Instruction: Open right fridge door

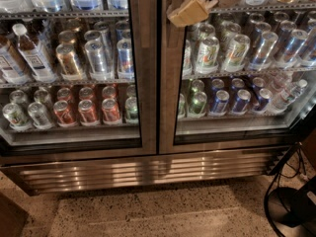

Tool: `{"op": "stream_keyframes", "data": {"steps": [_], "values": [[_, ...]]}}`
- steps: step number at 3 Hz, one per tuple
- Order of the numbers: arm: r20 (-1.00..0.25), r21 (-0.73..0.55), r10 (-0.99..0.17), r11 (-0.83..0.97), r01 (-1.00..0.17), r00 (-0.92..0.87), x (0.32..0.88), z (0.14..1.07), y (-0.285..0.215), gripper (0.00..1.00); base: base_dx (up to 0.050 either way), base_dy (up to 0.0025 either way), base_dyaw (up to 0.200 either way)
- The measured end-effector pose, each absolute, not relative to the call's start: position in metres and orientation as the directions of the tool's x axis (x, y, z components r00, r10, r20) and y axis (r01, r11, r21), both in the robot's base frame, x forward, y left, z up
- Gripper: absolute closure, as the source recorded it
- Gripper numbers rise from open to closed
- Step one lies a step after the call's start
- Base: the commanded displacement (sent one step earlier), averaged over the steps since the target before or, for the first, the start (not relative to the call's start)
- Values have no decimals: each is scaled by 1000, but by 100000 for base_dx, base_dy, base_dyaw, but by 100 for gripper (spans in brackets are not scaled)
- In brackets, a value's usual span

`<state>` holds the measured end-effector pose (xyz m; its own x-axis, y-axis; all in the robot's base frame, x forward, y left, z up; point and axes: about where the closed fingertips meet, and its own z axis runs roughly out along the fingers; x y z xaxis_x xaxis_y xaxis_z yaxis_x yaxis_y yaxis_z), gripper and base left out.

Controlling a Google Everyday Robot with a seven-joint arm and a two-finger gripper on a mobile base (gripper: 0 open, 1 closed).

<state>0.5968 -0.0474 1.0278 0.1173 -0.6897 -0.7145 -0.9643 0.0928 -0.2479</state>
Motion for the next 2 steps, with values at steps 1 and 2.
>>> {"op": "stream_keyframes", "data": {"steps": [1,2], "values": [[-714,-248,-690,93,-964,117,597,1028,-47,100,0,0,0],[-712,-266,-691,95,-959,129,596,1029,-46,100,0,0,0]]}}
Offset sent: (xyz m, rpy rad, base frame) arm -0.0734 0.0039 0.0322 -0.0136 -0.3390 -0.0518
